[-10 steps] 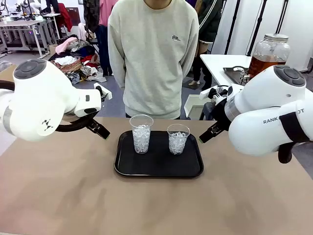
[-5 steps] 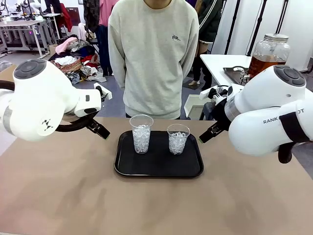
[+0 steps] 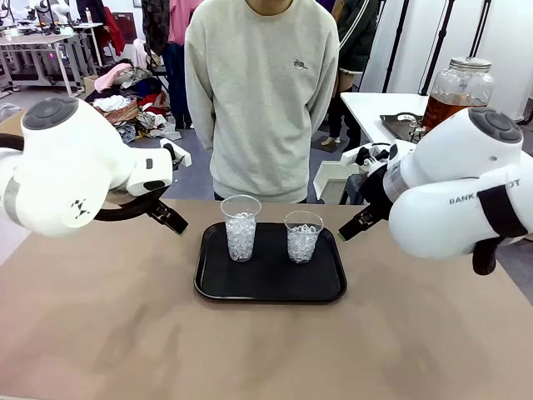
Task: Pour the drink into the iced cup.
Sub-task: Pick up the iced cup indicated by the human and present it to them.
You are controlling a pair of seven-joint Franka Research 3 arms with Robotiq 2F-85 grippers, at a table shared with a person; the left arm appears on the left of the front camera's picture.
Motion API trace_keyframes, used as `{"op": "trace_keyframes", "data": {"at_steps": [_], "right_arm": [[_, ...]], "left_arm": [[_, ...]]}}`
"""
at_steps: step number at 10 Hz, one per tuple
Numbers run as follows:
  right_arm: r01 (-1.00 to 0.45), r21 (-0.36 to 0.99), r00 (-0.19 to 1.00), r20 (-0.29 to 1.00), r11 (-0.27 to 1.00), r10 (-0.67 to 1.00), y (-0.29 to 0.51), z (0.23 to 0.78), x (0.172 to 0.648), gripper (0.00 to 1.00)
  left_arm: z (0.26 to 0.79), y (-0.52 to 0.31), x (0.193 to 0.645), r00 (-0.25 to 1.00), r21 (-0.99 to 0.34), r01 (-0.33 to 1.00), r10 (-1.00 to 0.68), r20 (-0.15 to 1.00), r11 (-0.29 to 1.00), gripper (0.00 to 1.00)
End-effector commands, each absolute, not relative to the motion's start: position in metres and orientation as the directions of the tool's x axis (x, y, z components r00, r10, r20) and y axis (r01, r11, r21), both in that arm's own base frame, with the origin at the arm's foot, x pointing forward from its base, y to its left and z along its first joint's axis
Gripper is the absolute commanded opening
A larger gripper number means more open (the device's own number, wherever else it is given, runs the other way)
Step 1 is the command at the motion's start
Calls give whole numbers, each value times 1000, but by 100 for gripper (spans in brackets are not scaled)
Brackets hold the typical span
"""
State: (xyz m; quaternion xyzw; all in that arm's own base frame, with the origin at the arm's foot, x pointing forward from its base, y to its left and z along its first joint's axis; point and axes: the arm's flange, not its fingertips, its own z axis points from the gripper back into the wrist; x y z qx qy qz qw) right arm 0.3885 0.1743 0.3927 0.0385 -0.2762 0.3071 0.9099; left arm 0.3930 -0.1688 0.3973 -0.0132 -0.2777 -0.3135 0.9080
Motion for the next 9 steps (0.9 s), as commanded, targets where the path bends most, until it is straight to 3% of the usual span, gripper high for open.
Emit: {"op": "trace_keyframes", "data": {"at_steps": [1,4,9], "right_arm": [[-581,33,705,520,813,483,162,422,395,100],[-550,259,778,504,794,374,135,445,398,100],[-458,585,871,445,669,208,88,448,409,100]], "left_arm": [[427,-156,394,652,92,607,-560,512,790,100],[453,-138,394,687,-81,628,-503,525,774,100],[460,-89,414,808,-476,574,-362,465,667,100]]}}
